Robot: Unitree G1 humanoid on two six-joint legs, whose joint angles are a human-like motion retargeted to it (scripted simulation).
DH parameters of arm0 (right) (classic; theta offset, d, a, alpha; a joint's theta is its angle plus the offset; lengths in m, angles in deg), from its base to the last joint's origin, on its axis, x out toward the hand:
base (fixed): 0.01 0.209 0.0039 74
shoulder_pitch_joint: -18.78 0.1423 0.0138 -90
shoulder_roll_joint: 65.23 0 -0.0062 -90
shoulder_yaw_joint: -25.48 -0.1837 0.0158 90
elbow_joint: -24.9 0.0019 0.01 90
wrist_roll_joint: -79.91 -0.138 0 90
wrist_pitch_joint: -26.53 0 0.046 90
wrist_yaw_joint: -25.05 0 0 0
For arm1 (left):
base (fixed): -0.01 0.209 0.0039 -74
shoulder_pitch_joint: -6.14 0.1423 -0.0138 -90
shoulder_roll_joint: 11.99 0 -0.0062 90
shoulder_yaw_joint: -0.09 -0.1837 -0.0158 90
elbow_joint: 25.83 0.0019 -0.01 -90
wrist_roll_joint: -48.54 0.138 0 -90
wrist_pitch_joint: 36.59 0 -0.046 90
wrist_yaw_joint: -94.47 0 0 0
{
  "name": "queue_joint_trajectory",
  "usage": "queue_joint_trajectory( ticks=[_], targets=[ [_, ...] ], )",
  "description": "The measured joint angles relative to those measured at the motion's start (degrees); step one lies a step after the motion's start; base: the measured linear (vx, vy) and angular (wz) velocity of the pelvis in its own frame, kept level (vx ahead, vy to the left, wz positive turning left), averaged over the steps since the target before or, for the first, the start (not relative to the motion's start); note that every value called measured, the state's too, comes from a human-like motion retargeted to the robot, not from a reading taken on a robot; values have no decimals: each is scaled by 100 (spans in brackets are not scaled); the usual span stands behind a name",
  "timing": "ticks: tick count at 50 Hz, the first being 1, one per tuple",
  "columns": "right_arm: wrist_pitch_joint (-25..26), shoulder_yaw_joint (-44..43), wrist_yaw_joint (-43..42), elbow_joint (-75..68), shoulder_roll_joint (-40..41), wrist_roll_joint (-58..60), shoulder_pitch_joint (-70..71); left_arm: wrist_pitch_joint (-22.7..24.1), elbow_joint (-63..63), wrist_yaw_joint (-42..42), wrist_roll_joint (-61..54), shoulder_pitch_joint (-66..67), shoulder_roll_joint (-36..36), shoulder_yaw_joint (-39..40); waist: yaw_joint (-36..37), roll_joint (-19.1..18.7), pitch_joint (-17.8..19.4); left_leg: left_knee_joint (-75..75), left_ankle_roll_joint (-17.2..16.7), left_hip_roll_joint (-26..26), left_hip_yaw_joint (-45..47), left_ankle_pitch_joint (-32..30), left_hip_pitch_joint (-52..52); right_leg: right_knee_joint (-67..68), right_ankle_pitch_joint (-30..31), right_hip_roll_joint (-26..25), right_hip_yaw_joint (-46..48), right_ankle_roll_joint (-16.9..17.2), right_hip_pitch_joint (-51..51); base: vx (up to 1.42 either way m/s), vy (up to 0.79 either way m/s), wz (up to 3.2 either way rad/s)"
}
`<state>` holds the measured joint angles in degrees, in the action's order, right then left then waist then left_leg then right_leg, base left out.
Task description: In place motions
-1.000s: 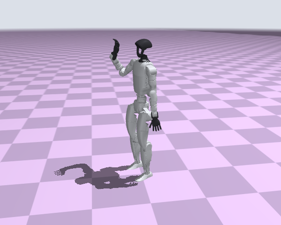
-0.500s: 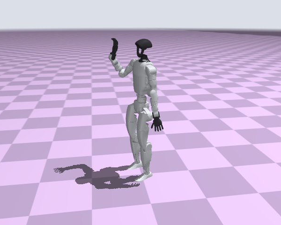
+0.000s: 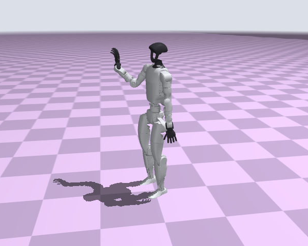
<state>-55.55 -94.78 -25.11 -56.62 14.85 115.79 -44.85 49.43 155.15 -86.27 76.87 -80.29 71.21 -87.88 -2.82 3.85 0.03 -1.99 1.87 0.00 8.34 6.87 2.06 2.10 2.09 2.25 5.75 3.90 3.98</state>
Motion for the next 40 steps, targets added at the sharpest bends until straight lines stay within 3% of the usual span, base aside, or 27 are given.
queue_joint_trajectory(
  ticks=[4, 10, 18, 22, 25, 30, 35, 40],
  targets=[
    [64, -52, -111, 58, 156, -261, 65, -23, 64, 58, -16, 56, 8, 17, -20, -5, -36, 11, -3, -2, 0, -1, -15, -1, -7, 1, 10, 2, -17, 0, 0, 0],
    [-362, 237, -312, 347, -134, 339, 103, -29, 104, 123, 9, 127, 5, 20, -65, -48, -24, 44, 11, -1, 56, 4, 31, 9, -15, -10, -19, -2, -13, 0, 0, 0],
    [-2008, 807, -136, 927, -1181, 1993, -12, -28, 86, 94, 24, 121, -23, 0, -75, -92, -50, 66, 34, 27, 114, 27, 85, 16, -22, 4, -75, 0, -10, 0, 0, 0],
    [-2316, 951, -119, 1091, -1568, 2381, -62, -2, 12, 28, 59, 74, -36, -28, -97, -108, -82, 68, 39, 42, 94, 25, 76, 15, -34, 20, -44, 4, -7, 0, 0, 0],
    [-2193, 876, -67, 986, -1542, 2371, -94, 28, -118, -66, 80, 59, -36, -70, -107, -106, -101, 65, 41, 54, 61, 21, 61, 13, -46, 35, -1, 9, 3, 0, 0, 0],
    [-1302, 496, -409, 393, -967, 1989, -63, 146, -361, -169, 170, 84, 17, -119, -107, -74, -136, 49, 41, 76, -4, 9, 27, 4, -65, 64, 75, 17, 23, 0, 0, 0],
    [-482, 62, -696, -237, -41, 363, 246, 162, -323, -109, 175, 80, 95, -107, -93, -19, -172, 36, 38, 109, -74, -6, 0, 1, -83, 103, 168, 21, 44, 0, 0, 0],
    [-665, -164, -43, -298, 531, -1735, 586, 88, -177, -76, 54, 137, 112, 11, -53, 37, -166, 29, 42, 144, -84, -4, 9, 2, -80, 135, 178, 17, 51, 0, 0, 0]
  ],
)
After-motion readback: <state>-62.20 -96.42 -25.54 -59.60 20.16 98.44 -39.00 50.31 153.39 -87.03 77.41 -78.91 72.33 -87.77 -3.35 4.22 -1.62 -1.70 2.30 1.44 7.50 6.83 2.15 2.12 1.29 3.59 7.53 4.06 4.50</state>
